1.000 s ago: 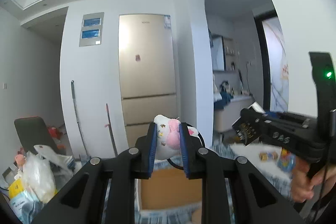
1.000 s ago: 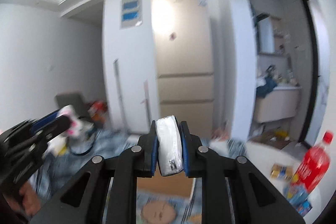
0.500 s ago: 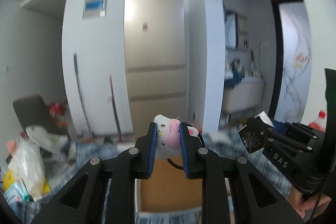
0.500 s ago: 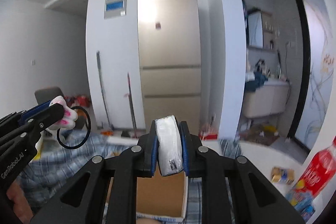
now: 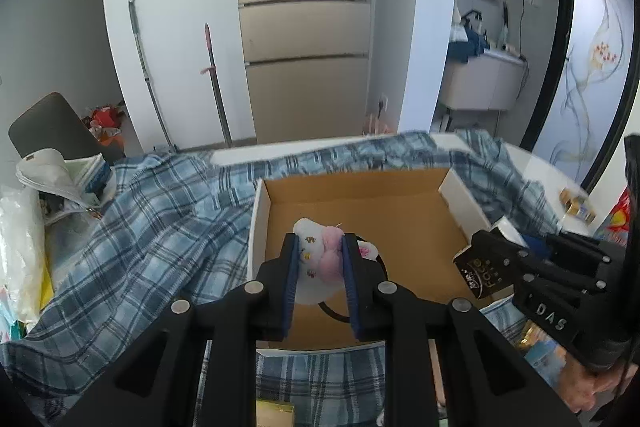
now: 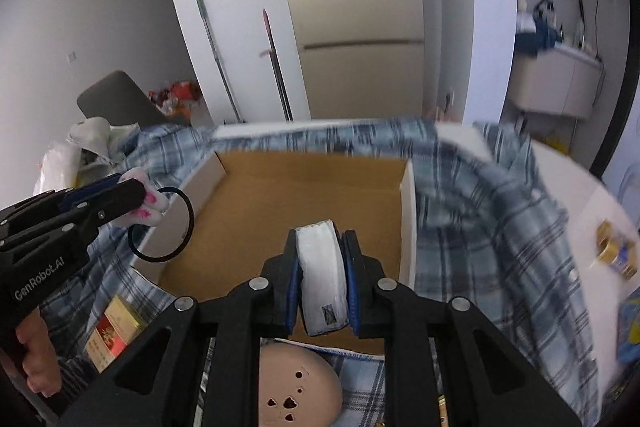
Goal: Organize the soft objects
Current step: 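Carry the bunny and the small box over the open cardboard box, then open the left gripper over the box while the right releases the small box inside, then lower the left gripper onto the red-gold cigarette pack and close, then grasp the round wooden disc with the right gripper while the left lifts the pack, then carry the cigarette pack and wooden disc over the cardboard box, then lower the disc into the box with the right gripper while the left drops the pack in, then raise both open grippers away from the cardboard box, then lower the right gripper onto the blue translucent packet and close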
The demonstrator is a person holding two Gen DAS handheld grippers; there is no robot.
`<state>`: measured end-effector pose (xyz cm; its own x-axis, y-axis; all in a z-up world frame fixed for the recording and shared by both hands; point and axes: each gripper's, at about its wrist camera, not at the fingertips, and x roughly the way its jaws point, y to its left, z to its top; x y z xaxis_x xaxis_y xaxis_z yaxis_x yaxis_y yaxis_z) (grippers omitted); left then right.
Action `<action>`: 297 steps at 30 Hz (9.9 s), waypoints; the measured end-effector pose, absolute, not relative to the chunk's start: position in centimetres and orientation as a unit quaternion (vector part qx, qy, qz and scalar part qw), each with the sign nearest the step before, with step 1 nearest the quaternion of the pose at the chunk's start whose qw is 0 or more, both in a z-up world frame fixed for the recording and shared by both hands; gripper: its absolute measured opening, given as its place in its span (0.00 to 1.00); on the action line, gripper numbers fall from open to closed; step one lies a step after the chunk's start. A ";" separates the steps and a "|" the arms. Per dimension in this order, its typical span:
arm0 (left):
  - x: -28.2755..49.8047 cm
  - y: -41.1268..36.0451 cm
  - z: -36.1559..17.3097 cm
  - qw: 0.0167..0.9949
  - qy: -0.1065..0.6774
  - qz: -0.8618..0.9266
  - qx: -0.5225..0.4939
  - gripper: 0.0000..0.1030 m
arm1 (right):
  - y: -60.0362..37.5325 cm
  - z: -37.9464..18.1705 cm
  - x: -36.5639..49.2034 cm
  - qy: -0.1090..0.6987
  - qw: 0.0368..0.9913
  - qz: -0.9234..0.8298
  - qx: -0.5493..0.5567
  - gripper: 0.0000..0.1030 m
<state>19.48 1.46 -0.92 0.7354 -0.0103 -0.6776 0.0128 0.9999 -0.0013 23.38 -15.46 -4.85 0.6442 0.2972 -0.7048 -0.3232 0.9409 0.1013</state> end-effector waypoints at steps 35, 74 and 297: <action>10.9 1.8 7.8 0.969 0.247 0.018 0.014 0.70 | -16.4 2.2 18.1 0.291 0.939 0.181 -0.013 0.71; 10.3 7.0 -6.8 0.890 0.454 0.025 -0.040 0.75 | -15.4 -5.5 15.6 0.368 0.907 0.207 -0.009 0.73; 4.4 -0.2 -2.6 0.961 0.265 -0.074 -0.032 1.00 | -24.2 -8.8 13.6 0.473 0.855 0.210 0.025 0.37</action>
<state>4.40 -0.19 -2.62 0.8489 -0.1588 -0.5041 0.1252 0.9871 -0.1000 13.61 -24.22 -8.83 0.4634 0.3837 -0.7988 -0.3357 0.9102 0.2425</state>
